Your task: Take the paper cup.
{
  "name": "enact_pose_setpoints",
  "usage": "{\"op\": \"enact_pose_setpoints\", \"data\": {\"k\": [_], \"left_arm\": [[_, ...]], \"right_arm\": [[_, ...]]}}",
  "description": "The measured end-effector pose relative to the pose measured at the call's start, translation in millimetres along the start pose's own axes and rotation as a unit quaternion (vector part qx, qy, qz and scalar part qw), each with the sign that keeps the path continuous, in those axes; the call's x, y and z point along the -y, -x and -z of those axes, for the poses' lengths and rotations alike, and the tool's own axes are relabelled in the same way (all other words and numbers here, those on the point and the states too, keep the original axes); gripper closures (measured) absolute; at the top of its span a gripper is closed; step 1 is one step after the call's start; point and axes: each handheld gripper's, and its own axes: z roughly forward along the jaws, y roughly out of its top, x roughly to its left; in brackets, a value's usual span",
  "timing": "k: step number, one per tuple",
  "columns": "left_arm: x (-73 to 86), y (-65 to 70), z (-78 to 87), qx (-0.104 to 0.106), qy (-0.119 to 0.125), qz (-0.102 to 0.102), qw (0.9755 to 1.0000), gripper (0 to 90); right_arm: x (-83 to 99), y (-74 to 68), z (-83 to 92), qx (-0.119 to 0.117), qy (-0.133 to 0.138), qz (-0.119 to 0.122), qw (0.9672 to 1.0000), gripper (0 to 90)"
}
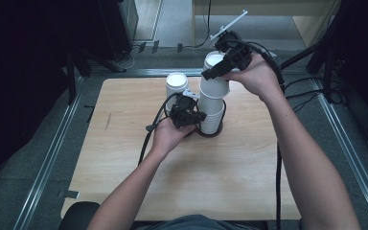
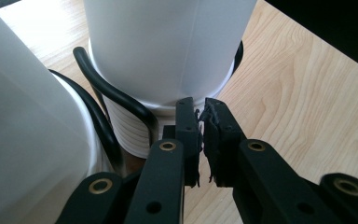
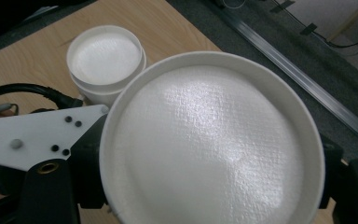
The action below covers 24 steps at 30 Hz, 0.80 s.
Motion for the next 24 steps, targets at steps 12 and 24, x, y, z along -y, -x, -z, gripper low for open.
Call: {"op": "enact_pose_setpoints", "data": {"k": [12,24], "left_arm": [[0.1,2.7,1.9,0.021,-0.002,-0.005,0.9998,74.9],[8.6,3.2,23.7,0.056,0.002,-0.039,0.9977,54.9]], "right_arm": [[0.2,-9.7,57.5,0.0,0.007,0.024,0.9997,23.7],[47.9,-16.6,71.8,-0.033,0.008,0.031,0.9989,23.5]]}}
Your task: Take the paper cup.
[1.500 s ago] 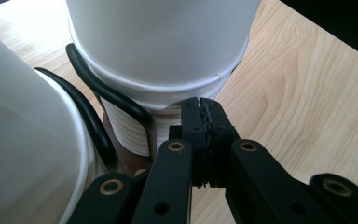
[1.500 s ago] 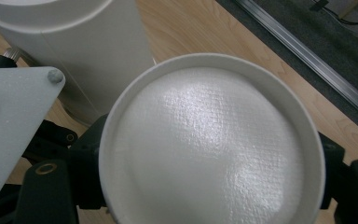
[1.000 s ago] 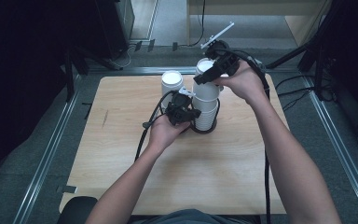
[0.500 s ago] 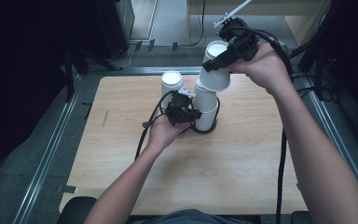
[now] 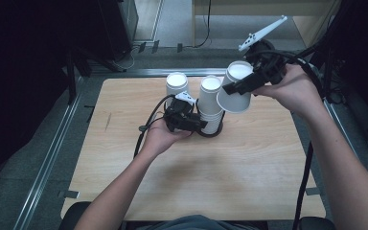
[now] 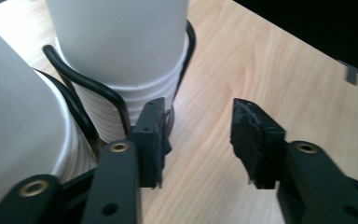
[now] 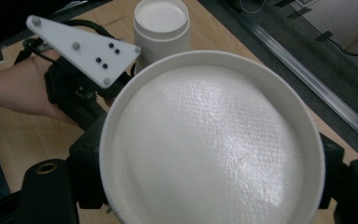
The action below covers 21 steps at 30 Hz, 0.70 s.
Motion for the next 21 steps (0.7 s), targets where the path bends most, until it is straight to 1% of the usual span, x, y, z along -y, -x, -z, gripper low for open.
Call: {"op": "enact_pose_setpoints", "data": {"k": [1,2,5,6,8,9,10,12,13,14,15,16,18,19,21], "left_arm": [[1.2,-0.1,1.6,0.006,0.001,-0.002,1.0,52.6],[2.5,-0.4,3.4,0.012,0.001,-0.007,0.9999,52.6],[7.5,0.2,8.0,0.025,0.005,-0.019,0.9995,47.7],[9.3,0.4,9.0,0.027,0.005,-0.02,0.9994,44.5],[13.1,0.6,11.9,0.028,0.005,-0.025,0.9993,44.2],[15.7,-0.2,13.8,0.033,0.004,-0.027,0.9991,43.4],[16.4,-0.3,14.4,0.034,0.005,-0.025,0.9991,42.3],[19.7,-2.0,17.1,0.043,0.008,-0.021,0.9988,40.7],[20.8,-2.2,17.9,0.043,0.01,-0.021,0.9988,39.9],[22.1,-2.9,18.7,0.045,0.01,-0.024,0.9987,38.7],[23.5,-3.3,19.7,0.045,0.009,-0.023,0.9987,38.7],[25.0,-4.0,20.1,0.045,0.011,-0.023,0.9986,38.2],[27.7,-5.3,21.2,0.042,0.008,-0.021,0.9989,37.3],[28.9,-5.9,21.6,0.044,0.009,-0.02,0.9988,36.7],[32.3,-6.8,22.0,0.048,0.008,-0.018,0.9987,36.1]], "right_arm": [[3.7,-1.2,-1.4,-0.002,-0.002,0.002,1.0,23.5],[3.7,-1.2,-1.4,-0.002,-0.002,0.002,1.0,23.5],[14.4,-5.0,-6.2,-0.009,-0.004,0.008,0.9999,23.3],[21.7,-7.4,-10.1,-0.016,-0.007,0.012,0.9998,23.3],[25.3,-9.0,-12.1,-0.019,-0.009,0.011,0.9997,23.3],[29.0,-10.4,-14.1,-0.023,-0.011,0.012,0.9996,23.3],[34.6,-12.3,-17.5,-0.027,-0.013,0.014,0.9994,23.3],[39.9,-14.6,-20.9,-0.03,-0.016,0.015,0.9993,23.3],[44.1,-16.1,-24.1,-0.034,-0.018,0.017,0.9991,23.3],[50.1,-17.9,-28.8,-0.043,-0.019,0.017,0.9988,23.2],[50.1,-17.9,-28.8,-0.043,-0.019,0.017,0.9988,23.2],[53.5,-19.2,-31.9,-0.049,-0.02,0.017,0.9985,23.2],[60.3,-21.8,-38.6,-0.056,-0.026,0.025,0.9978,23.2],[64.1,-23.0,-43.0,-0.057,-0.029,0.031,0.9975,23.2],[69.2,-24.6,-48.9,-0.064,-0.031,0.034,0.9969,23.1]]}}
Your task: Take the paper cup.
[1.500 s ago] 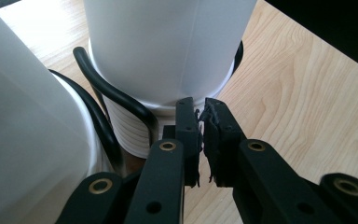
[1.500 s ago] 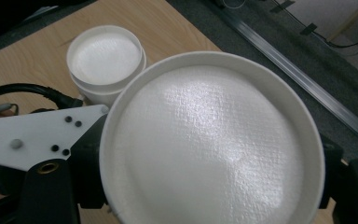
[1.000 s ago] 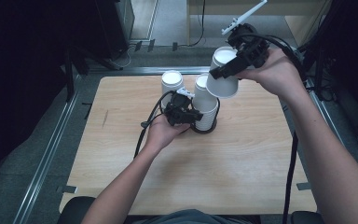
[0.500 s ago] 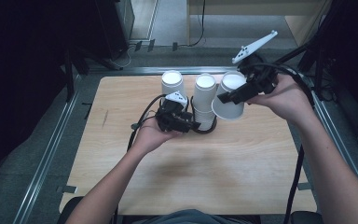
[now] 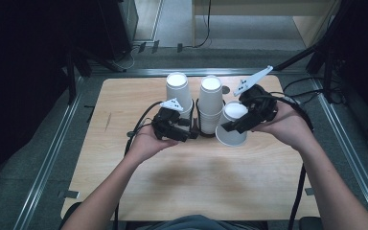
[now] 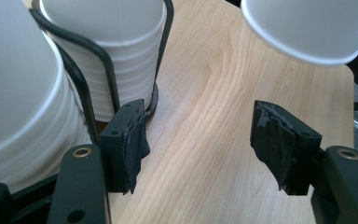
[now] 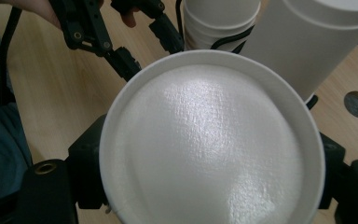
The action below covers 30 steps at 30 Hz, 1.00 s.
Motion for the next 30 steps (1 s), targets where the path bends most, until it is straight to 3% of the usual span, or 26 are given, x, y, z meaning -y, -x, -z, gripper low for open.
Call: {"op": "enact_pose_setpoints", "data": {"k": [3,9,13,22,26,30], "left_arm": [[5.9,-0.8,0.2,-0.001,-0.007,-0.007,1.0,35.4],[13.8,-0.6,4.0,0.005,0.0,-0.013,0.9999,35.3],[23.4,-0.1,5.4,0.003,0.009,-0.031,0.9995,34.6],[34.5,-0.7,3.7,0.017,0.001,-0.034,0.9993,34.1],[39.3,-3.2,1.0,0.041,-0.007,-0.022,0.9989,33.9],[43.1,-5.0,-0.8,0.039,-0.019,-0.021,0.9988,27.0]], "right_arm": [[10.3,-2.6,-15.2,-0.01,0.002,0.007,0.9999,23.1],[20.6,-4.2,-30.6,-0.027,0.005,0.011,0.9996,23.0],[31.1,-4.0,-43.2,-0.04,0.006,0.015,0.9991,23.0],[45.8,-8.0,-72.1,-0.064,0.007,0.021,0.9977,23.0],[49.1,-10.1,-83.8,-0.073,0.008,0.026,0.997,23.0],[52.6,-11.3,-94.1,-0.083,0.01,0.021,0.9963,23.0]]}}
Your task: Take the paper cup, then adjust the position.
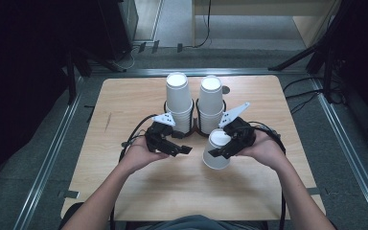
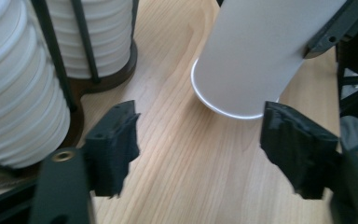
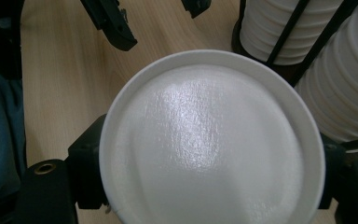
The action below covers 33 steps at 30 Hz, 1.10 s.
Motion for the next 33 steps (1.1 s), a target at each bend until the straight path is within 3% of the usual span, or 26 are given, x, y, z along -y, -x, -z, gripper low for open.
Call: {"op": "enact_pose_setpoints", "data": {"k": [6,10,18,22,26,33], "left_arm": [[5.6,-3.2,-1.2,0.018,0.005,0.012,0.9997,14.5],[9.3,-6.6,-3.9,0.032,-0.002,0.015,0.9994,12.0],[11.6,-7.2,-12.7,0.034,-0.013,-0.009,0.9993,4.4],[12.2,-7.0,-18.9,0.035,-0.018,-0.007,0.9992,1.4],[10.8,-3.9,-22.0,0.048,-0.011,-0.016,0.9987,1.3],[10.3,2.5,-30.4,0.057,-0.02,-0.034,0.9976,1.2]], "right_arm": [[4.1,0.7,-8.5,-0.007,0.01,-0.001,0.9999,23.0],[4.4,0.4,-11.7,-0.009,0.016,-0.002,0.9998,23.0],[3.9,1.8,-17.0,-0.01,0.019,0.0,0.9998,23.0],[2.7,1.2,-21.1,-0.013,0.022,0.0,0.9997,23.0],[-0.1,-1.2,-25.0,-0.013,0.027,0.003,0.9996,23.1],[-5.7,-5.6,-26.2,-0.023,0.043,0.0,0.9988,23.1]]}}
